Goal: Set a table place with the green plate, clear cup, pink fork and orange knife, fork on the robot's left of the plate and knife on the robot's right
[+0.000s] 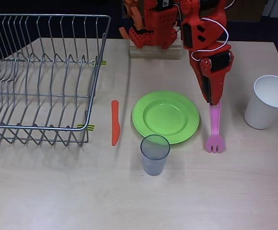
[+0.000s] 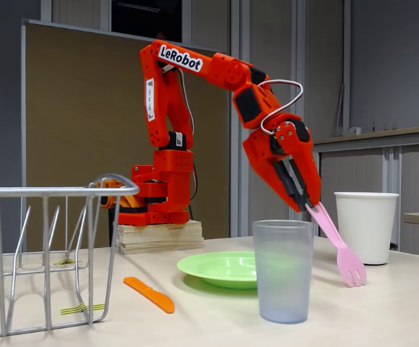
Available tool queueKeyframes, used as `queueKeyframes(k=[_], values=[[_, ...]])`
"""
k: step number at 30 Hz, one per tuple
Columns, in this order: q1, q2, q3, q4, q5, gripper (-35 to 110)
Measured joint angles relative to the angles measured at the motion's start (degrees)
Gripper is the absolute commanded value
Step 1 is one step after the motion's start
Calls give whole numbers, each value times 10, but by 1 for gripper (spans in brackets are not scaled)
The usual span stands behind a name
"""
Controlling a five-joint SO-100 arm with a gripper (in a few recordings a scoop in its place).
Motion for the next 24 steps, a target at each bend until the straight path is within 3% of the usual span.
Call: queueKeyframes(k=[13,24], values=[[-60,45,185,-165,83,0],[-62,40,251,-242,100,12]])
